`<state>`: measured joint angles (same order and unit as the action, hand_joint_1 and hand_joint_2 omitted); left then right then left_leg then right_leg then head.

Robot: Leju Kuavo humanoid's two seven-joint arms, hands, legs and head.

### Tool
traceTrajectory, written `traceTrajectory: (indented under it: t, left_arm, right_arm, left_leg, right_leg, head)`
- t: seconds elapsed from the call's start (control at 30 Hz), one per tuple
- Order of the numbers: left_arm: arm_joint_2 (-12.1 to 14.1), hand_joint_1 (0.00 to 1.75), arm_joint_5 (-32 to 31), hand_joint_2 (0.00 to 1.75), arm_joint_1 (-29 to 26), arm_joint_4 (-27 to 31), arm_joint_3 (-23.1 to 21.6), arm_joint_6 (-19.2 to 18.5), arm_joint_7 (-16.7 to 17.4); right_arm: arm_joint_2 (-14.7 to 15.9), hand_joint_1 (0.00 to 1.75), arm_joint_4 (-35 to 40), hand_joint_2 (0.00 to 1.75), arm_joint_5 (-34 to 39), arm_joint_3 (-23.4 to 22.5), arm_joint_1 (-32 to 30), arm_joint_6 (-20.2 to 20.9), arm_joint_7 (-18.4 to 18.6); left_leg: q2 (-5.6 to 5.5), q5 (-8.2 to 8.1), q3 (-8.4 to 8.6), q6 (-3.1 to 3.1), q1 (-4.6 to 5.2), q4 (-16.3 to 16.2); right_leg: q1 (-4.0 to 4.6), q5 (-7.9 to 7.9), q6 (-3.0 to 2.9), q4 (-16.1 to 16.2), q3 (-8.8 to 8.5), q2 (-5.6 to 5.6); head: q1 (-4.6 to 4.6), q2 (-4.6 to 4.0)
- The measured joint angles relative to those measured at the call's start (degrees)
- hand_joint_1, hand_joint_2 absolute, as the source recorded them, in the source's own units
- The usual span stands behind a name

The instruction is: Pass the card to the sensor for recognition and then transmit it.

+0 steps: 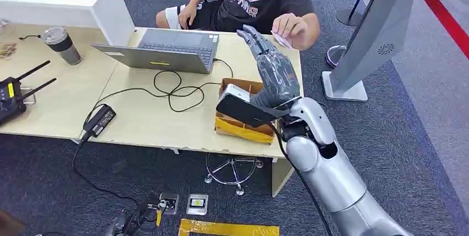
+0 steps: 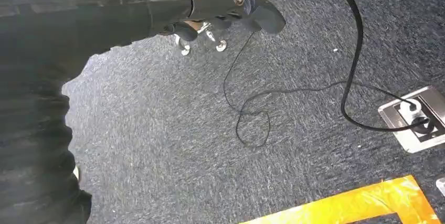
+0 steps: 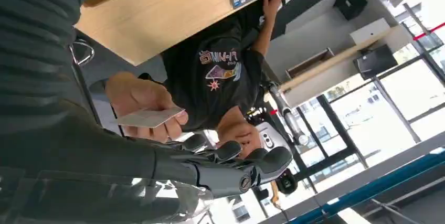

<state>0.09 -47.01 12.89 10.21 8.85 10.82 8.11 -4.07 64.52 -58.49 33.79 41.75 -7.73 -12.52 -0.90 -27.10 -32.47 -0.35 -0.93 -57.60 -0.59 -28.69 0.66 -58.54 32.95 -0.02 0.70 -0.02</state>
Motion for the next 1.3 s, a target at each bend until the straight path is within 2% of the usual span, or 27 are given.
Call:
traceTrajectory:
  t: [0.37, 0.83, 1.27, 1.3]
  left_arm:
    - [0.0, 0.00, -0.1, 1.75, 0.0, 0.0, 0.0, 0.0, 0.0]
    - [0.0, 0.00, -0.6, 1.75, 0.2, 0.0, 0.0, -0.1, 0.0]
    - [-0.1, 0.00, -0.8, 1.75, 0.2, 0.0, 0.0, -0.3, 0.0]
    - [-0.1, 0.00, -0.8, 1.75, 0.2, 0.0, 0.0, -0.3, 0.0]
  right_arm:
    - [-1.3, 0.00, -10.7, 1.75, -5.0, 1.3, 3.4, -6.5, 1.8]
    - [-1.4, 0.00, -18.1, 1.75, -6.5, 2.1, 5.7, -7.7, 3.3]
    - [-1.7, 0.00, -21.5, 1.75, -6.7, 2.1, 6.3, -9.0, 3.4]
    - [-1.7, 0.05, -21.7, 1.75, -6.7, 2.1, 6.3, -9.1, 3.4]
  left_leg:
    - [0.00, 0.00, 0.00, 0.00, 0.00, 0.0]
    - [0.00, 0.00, 0.01, 0.00, 0.00, 0.0]
    - [0.01, 0.00, 0.01, 0.00, 0.00, 0.0]
    - [0.01, 0.00, 0.01, 0.00, 0.00, 0.0]
  right_leg:
    - [-0.01, 0.00, 0.00, 0.0, 0.00, -0.01]
    - [0.00, 0.00, 0.00, 0.0, 0.02, 0.01]
    - [0.00, 0.00, 0.00, 0.0, 0.03, 0.02]
    - [0.00, 0.00, 0.00, 0.0, 0.03, 0.02]
  head:
    - [0.00, 0.00]
    - [0.00, 0.00]
    - [0.00, 0.00]
    - [0.00, 0.02]
